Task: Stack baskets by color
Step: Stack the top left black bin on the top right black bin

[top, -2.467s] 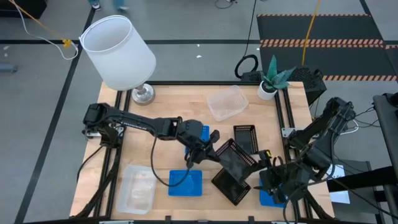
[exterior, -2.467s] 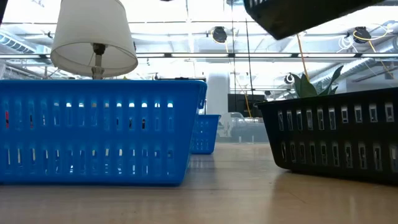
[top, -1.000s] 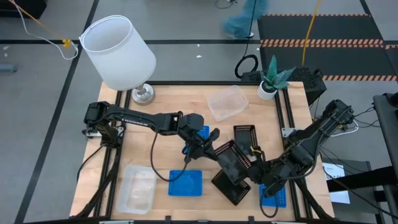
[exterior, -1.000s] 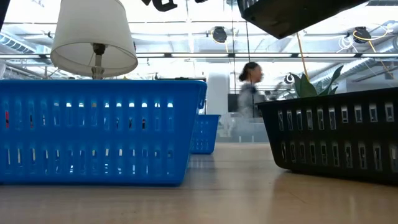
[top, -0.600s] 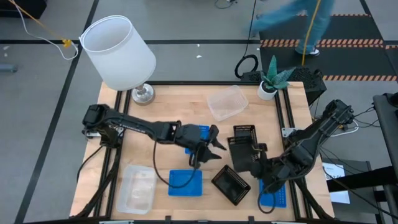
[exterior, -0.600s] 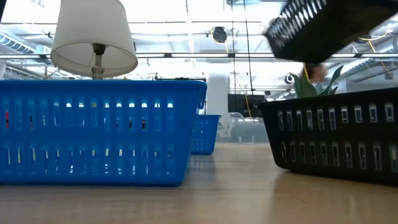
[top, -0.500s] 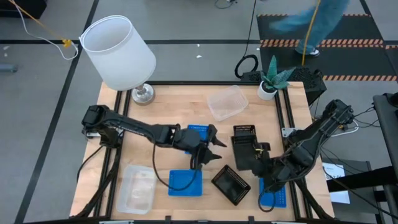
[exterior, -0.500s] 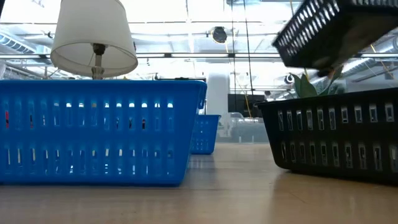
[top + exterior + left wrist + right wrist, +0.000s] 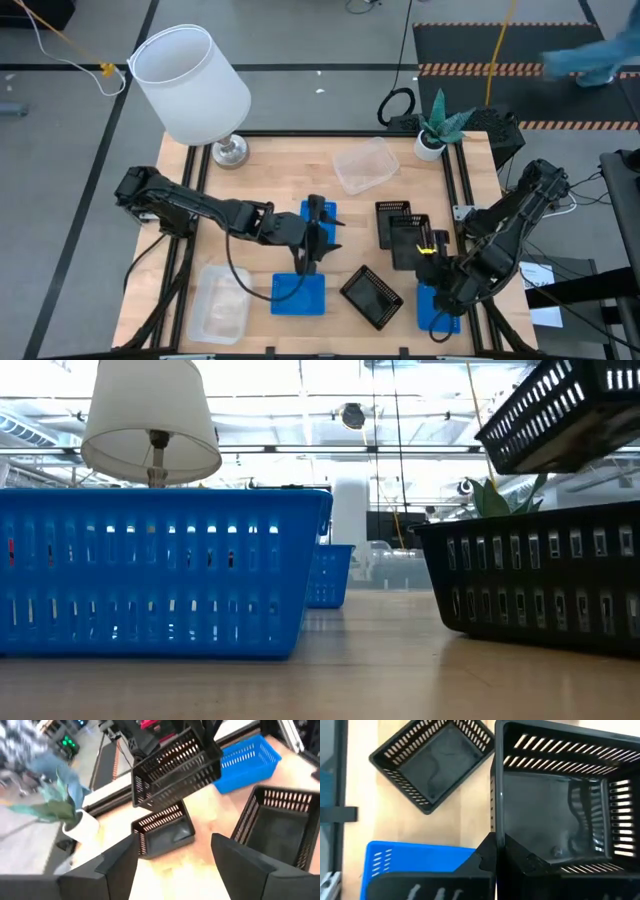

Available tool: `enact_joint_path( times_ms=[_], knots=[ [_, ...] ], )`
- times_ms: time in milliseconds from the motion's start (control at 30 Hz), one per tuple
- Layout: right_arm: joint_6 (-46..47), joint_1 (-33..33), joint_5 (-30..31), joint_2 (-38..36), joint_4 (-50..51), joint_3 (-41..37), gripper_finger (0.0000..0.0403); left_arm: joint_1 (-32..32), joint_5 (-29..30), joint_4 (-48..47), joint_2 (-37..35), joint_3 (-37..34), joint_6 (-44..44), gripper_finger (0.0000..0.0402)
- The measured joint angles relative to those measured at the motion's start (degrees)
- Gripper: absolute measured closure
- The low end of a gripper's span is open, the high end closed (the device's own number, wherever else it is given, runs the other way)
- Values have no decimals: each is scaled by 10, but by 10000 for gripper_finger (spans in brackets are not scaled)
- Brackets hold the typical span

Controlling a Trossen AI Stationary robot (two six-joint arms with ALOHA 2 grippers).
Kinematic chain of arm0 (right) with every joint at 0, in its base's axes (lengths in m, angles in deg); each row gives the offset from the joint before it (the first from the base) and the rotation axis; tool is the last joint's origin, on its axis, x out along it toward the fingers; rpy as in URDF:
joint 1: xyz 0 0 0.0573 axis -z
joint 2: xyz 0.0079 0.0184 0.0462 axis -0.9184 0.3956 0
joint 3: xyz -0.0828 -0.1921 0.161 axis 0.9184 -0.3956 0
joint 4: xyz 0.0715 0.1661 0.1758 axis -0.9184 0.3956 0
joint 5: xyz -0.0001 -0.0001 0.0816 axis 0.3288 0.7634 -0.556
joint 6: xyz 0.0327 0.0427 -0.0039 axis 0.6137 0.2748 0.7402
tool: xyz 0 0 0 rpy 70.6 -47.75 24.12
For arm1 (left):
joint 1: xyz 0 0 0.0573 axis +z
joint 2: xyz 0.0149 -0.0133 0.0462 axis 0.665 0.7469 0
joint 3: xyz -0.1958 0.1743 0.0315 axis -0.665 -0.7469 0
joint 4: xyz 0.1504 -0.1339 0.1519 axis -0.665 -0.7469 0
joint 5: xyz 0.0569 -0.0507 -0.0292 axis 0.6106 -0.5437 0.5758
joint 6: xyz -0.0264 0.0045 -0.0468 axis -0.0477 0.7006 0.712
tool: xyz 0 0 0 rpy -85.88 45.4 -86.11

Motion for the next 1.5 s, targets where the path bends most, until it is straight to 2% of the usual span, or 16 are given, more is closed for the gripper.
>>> enact_joint_path(
  times_ms=[133,333,567,933,1200,1500],
  knots=[
    [-7,0,11,0,-2,-38,401,-2,0,-11,0,0,42,170],
    [-25,13,39,-3,-23,-130,401,-4,0,-38,0,0,47,186],
    [-112,49,55,-33,-122,-191,401,-4,0,-38,0,0,48,188],
    [-200,111,54,-89,-204,-239,401,-6,-1,-36,0,0,53,188],
    [-192,114,36,-99,-230,-287,401,-6,-3,-36,0,0,52,188],
    [-196,114,36,-99,-242,-293,401,-7,-3,-36,0,0,62,188]
  ],
)
